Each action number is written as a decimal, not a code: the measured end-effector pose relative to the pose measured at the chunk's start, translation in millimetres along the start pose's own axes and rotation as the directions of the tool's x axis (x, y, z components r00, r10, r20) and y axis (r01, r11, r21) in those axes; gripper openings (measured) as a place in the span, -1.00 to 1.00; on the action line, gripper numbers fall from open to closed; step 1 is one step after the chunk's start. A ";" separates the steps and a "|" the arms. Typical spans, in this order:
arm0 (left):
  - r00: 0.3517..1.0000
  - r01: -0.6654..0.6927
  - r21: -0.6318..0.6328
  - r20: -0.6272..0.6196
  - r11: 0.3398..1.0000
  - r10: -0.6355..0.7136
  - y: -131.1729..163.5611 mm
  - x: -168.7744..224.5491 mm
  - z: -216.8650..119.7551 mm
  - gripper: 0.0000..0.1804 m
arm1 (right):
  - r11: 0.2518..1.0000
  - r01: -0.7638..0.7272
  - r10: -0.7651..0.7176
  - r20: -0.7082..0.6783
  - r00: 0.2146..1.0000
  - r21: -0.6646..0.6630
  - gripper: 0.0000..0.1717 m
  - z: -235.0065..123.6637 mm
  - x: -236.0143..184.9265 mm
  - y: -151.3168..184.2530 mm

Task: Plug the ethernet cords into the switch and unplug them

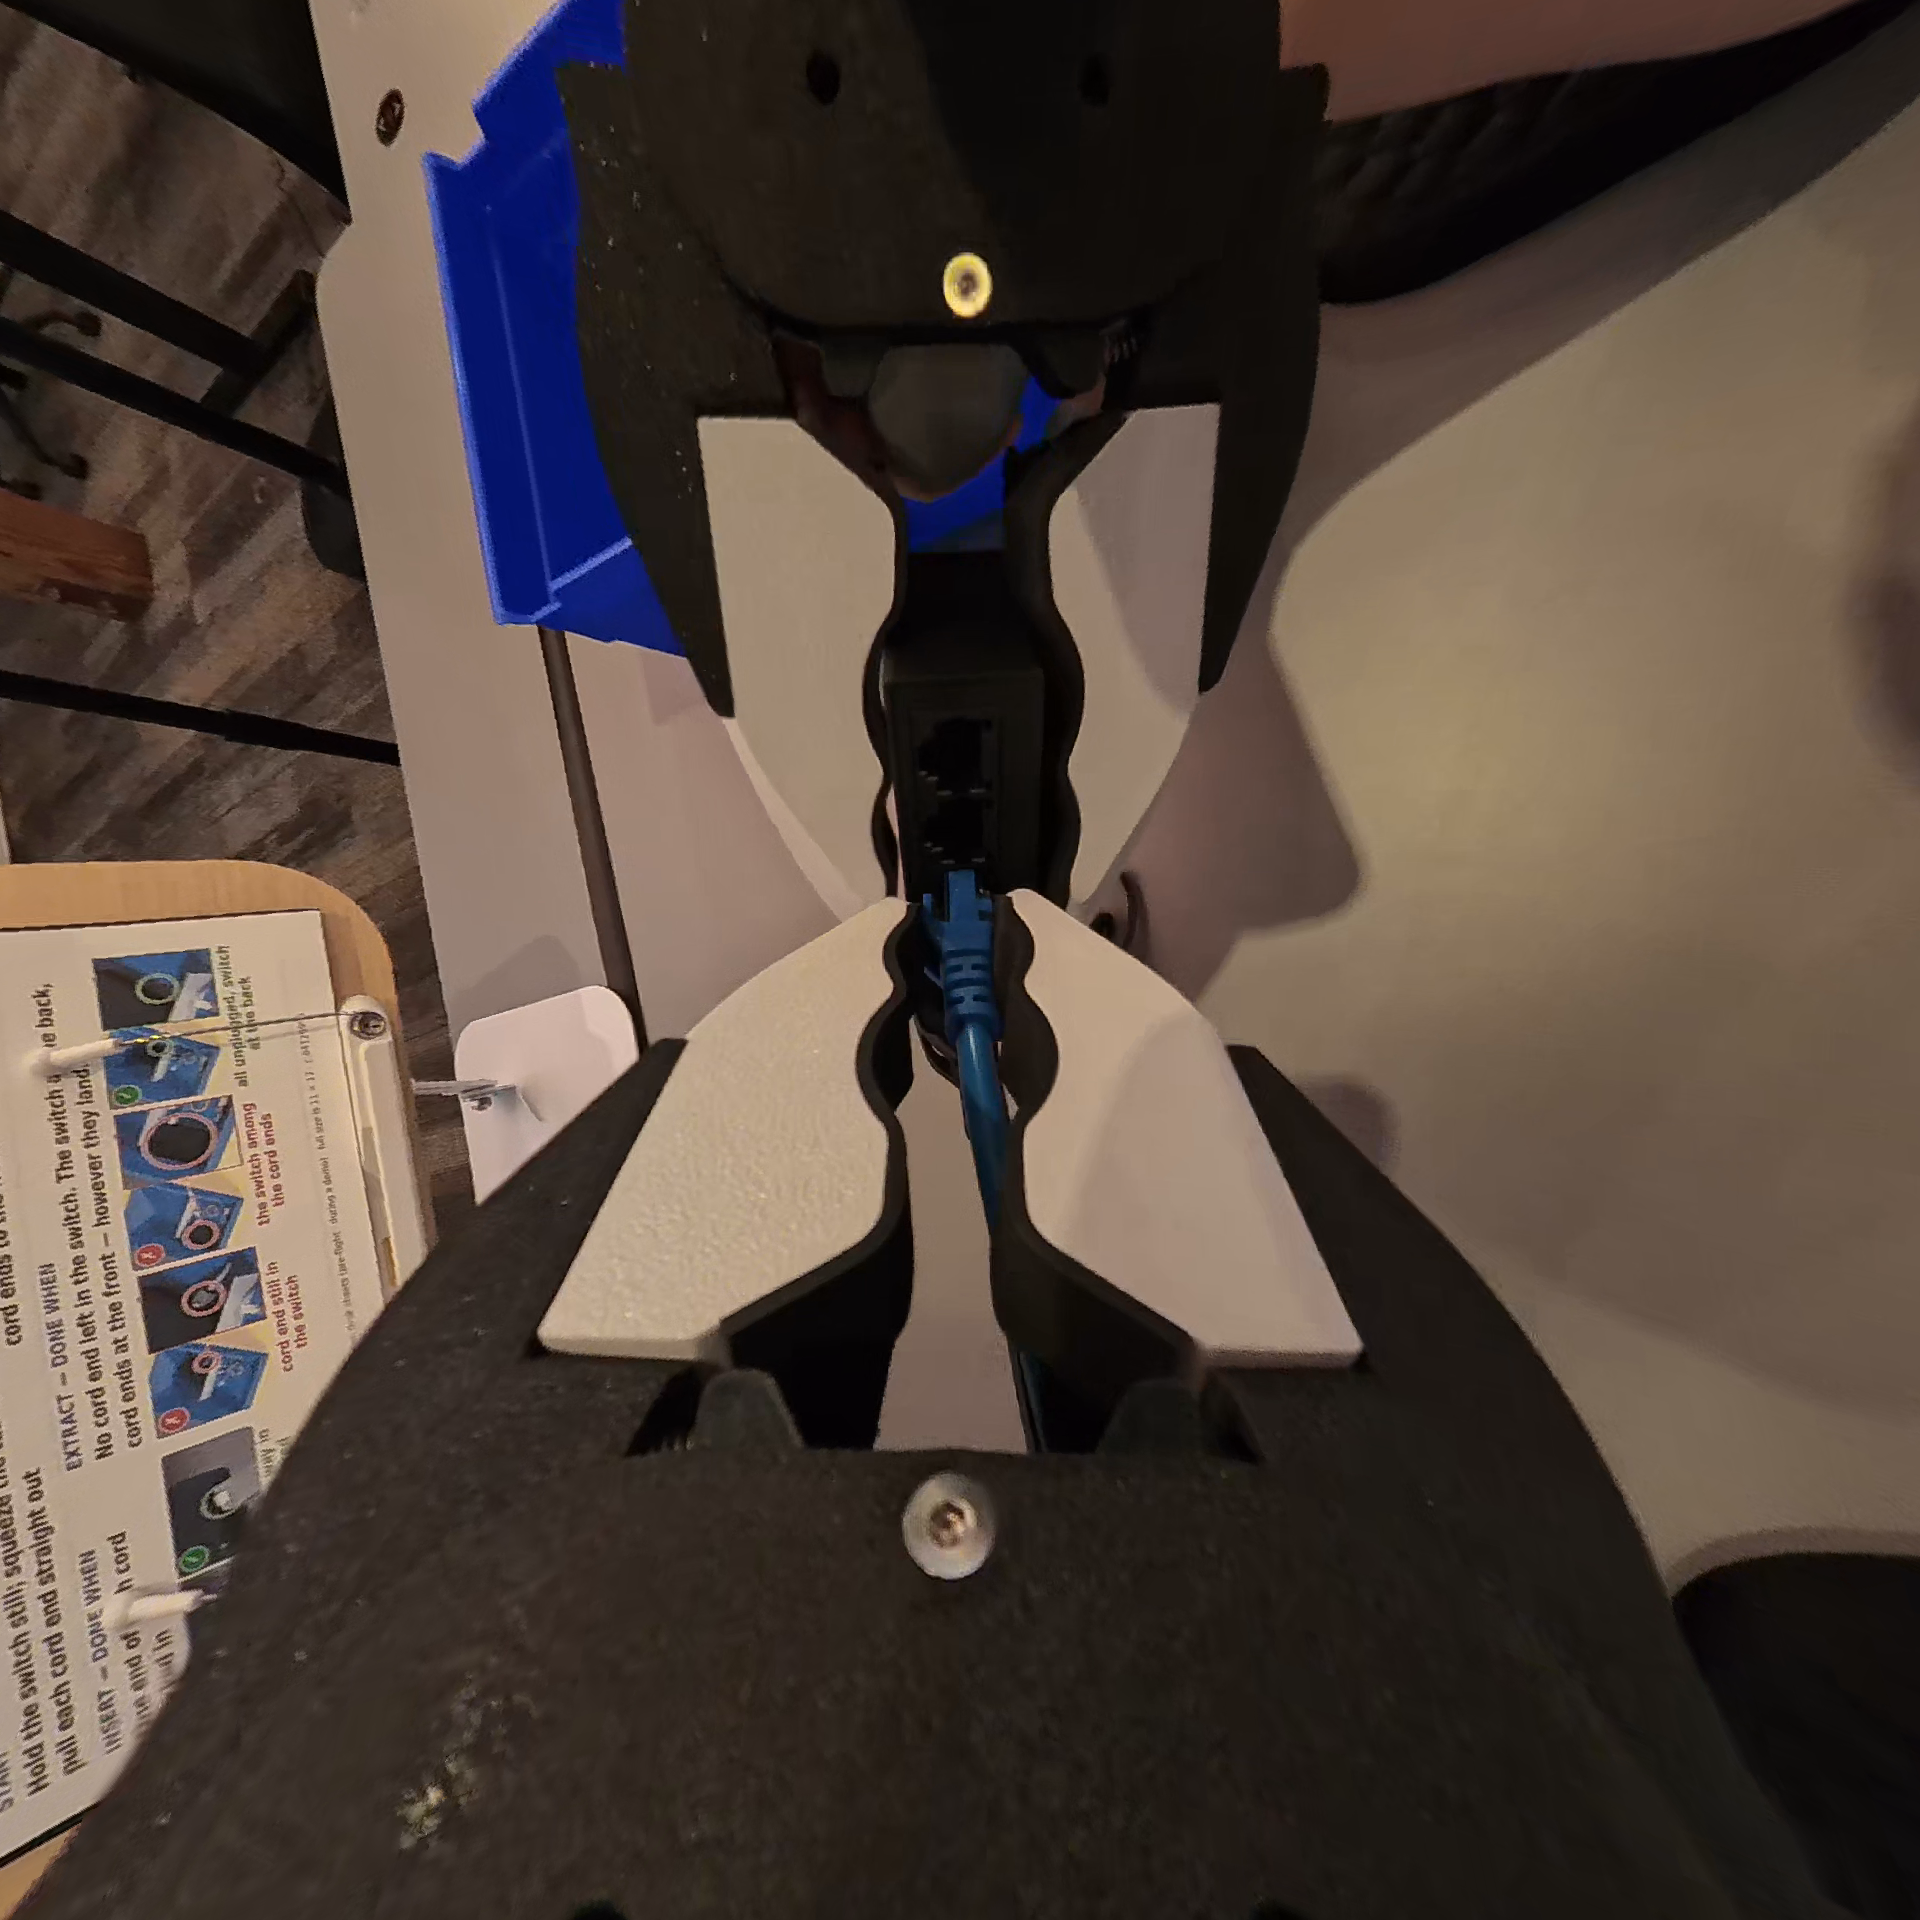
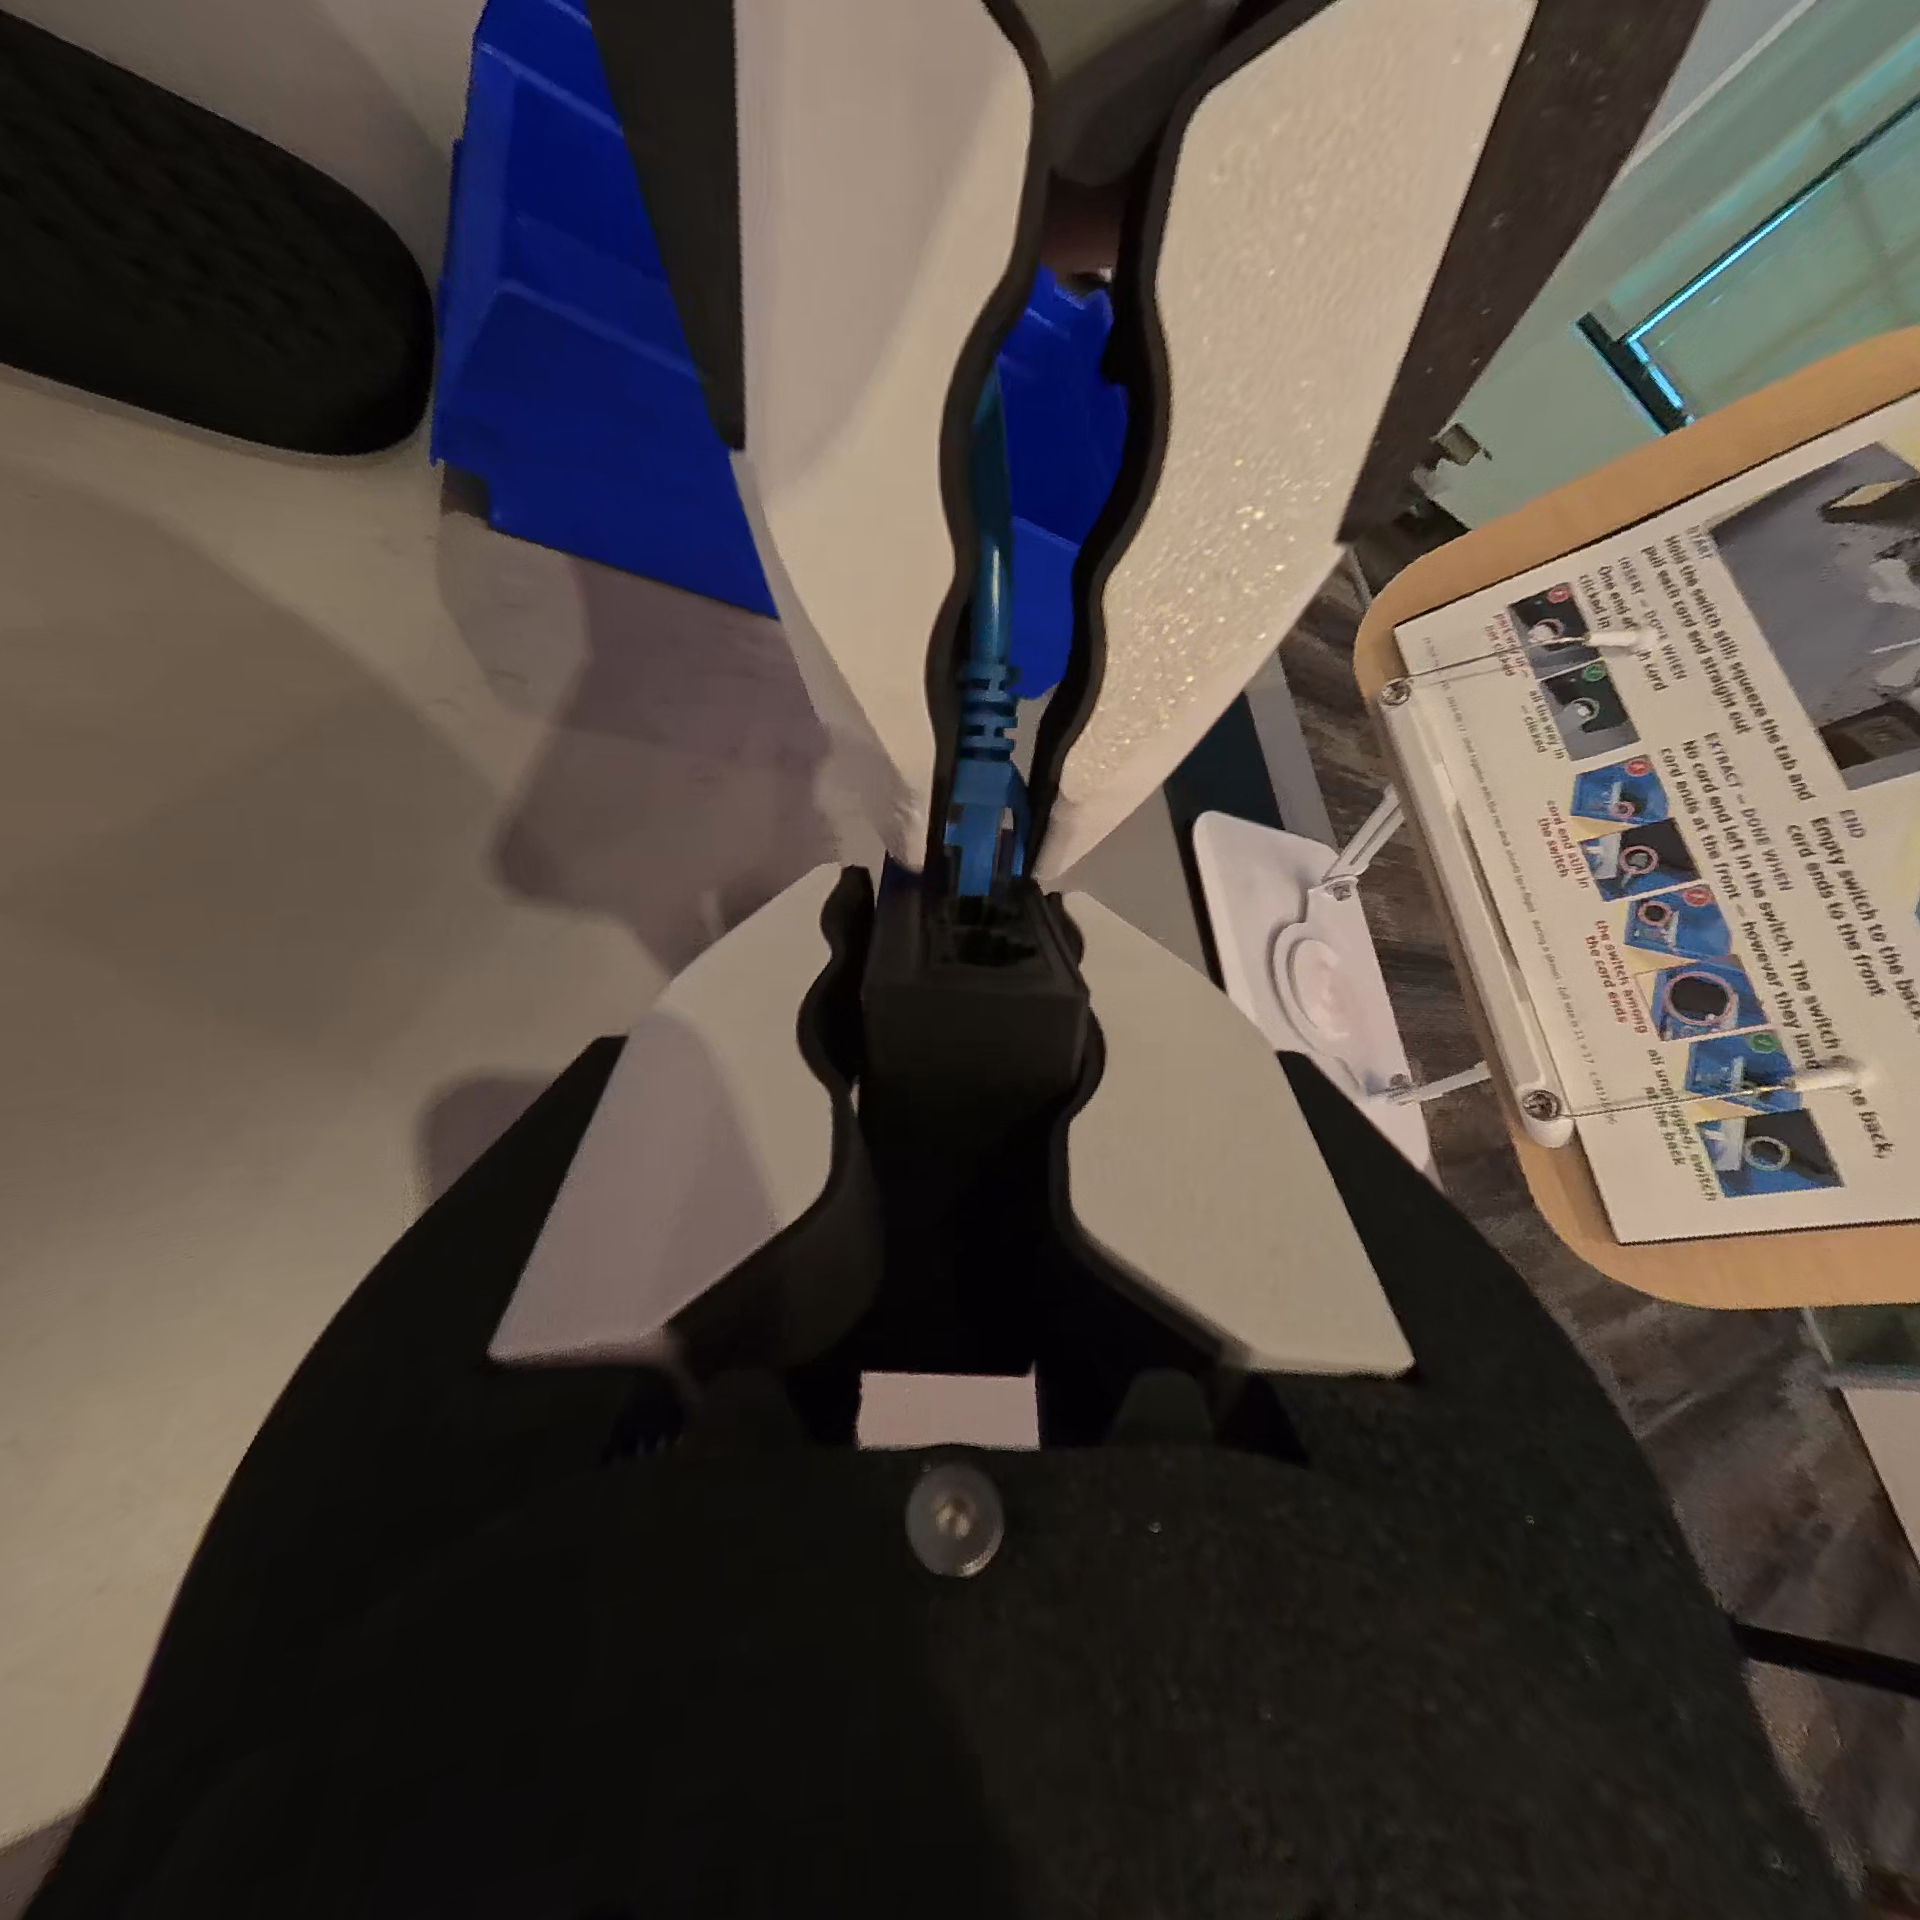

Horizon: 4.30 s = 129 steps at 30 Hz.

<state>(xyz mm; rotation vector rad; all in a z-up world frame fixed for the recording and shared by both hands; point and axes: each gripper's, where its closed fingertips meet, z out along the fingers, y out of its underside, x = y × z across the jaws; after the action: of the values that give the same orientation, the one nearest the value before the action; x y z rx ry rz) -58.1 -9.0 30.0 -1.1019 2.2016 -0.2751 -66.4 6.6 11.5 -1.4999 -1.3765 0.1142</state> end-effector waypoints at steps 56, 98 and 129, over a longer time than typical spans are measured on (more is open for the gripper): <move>0.934 0.198 0.094 0.283 0.976 -0.217 -16.8 -41.0 -103.4 -0.55 | 0.922 0.383 -0.378 -0.329 0.865 -0.053 -0.54 -23.3 31.1 -7.1; 0.939 -0.012 0.594 0.283 0.804 -0.195 -9.6 14.9 -52.8 -0.71 | 0.756 -0.077 -0.020 0.142 0.990 0.650 -0.50 -40.4 -6.1 -99.5; 0.893 -0.217 0.559 0.444 0.800 -0.068 -25.2 25.3 -59.1 -0.62 | 0.912 0.405 -0.406 -0.005 0.914 0.064 -0.68 -27.3 -11.7 -53.9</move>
<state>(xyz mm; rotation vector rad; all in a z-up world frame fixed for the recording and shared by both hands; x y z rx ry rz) -90.6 -50.1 74.9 -0.6309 1.5675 -0.5756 -88.4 -30.1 55.7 -1.1325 -1.6474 -0.0972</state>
